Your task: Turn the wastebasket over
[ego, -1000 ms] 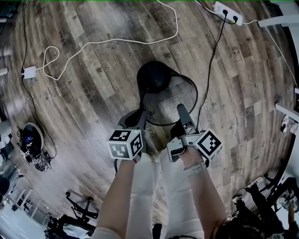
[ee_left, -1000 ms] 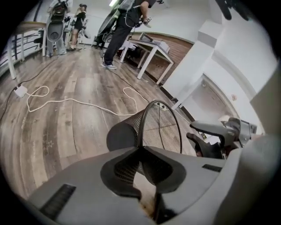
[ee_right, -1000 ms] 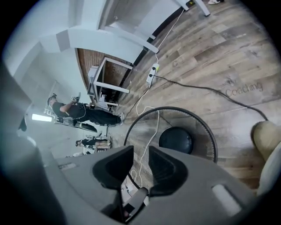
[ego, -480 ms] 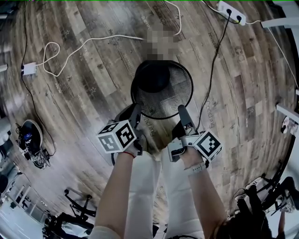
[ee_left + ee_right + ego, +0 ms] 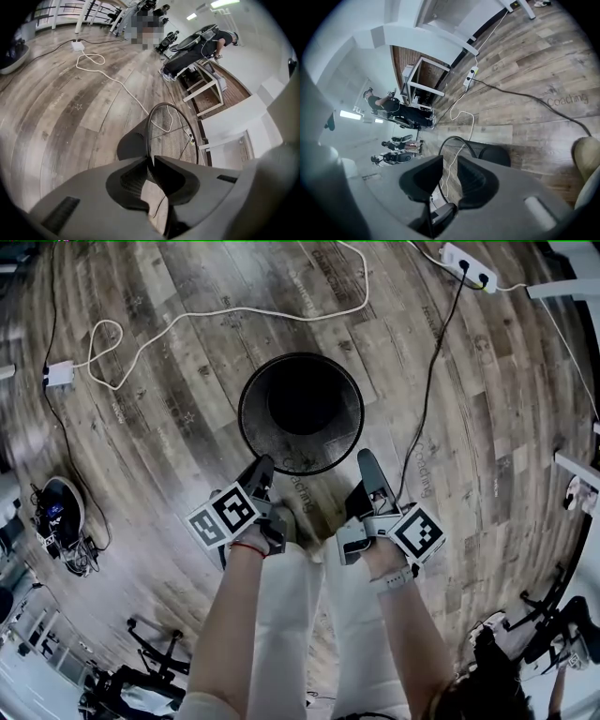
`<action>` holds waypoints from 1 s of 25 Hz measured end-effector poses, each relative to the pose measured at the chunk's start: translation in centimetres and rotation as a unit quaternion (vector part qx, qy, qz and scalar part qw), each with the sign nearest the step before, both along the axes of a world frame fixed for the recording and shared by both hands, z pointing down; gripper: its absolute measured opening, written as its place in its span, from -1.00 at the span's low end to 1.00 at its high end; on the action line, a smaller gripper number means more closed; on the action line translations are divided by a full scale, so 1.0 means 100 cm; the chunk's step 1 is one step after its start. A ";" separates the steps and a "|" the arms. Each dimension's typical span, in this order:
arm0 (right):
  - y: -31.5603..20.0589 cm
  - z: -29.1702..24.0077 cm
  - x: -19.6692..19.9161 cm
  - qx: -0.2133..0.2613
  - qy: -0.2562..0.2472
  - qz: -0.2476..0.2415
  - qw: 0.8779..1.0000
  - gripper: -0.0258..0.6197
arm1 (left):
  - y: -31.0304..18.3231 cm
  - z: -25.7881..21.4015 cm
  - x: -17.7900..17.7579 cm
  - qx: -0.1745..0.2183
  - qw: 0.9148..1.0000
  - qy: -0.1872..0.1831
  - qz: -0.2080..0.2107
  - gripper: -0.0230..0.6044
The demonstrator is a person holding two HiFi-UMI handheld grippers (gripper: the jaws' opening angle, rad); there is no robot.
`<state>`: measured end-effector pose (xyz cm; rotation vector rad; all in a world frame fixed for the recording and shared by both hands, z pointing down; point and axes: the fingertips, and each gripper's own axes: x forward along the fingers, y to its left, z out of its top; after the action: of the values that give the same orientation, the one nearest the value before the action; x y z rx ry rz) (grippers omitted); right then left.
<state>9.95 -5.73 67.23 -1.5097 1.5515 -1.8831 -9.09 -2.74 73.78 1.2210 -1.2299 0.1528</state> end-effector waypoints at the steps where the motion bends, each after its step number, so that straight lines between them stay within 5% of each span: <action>1: 0.000 -0.001 0.000 0.001 -0.001 0.000 1.000 -0.63 | 0.001 0.000 0.000 0.000 1.000 0.003 -0.004 -0.78; 8: 0.002 -0.007 -0.015 0.027 0.020 -0.041 0.999 -0.63 | 0.002 -0.001 -0.003 0.026 1.000 -0.005 -0.007 -0.76; 14: 0.006 -0.013 -0.024 0.060 0.107 -0.127 0.984 -0.75 | 0.003 -0.005 -0.009 0.038 0.994 -0.082 0.053 -0.68; 19: 0.013 -0.016 -0.027 0.060 0.120 -0.136 0.982 -0.92 | 0.005 -0.017 -0.009 0.059 0.987 -0.111 0.101 -0.63; 25: 0.022 -0.031 -0.031 0.084 0.138 -0.156 0.974 -0.92 | 0.000 -0.054 -0.010 0.141 0.970 -0.146 0.134 -0.64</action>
<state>6.85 -3.55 64.18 -1.5792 2.1253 -1.6902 -10.12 -2.76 68.33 1.6581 -1.3665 0.3778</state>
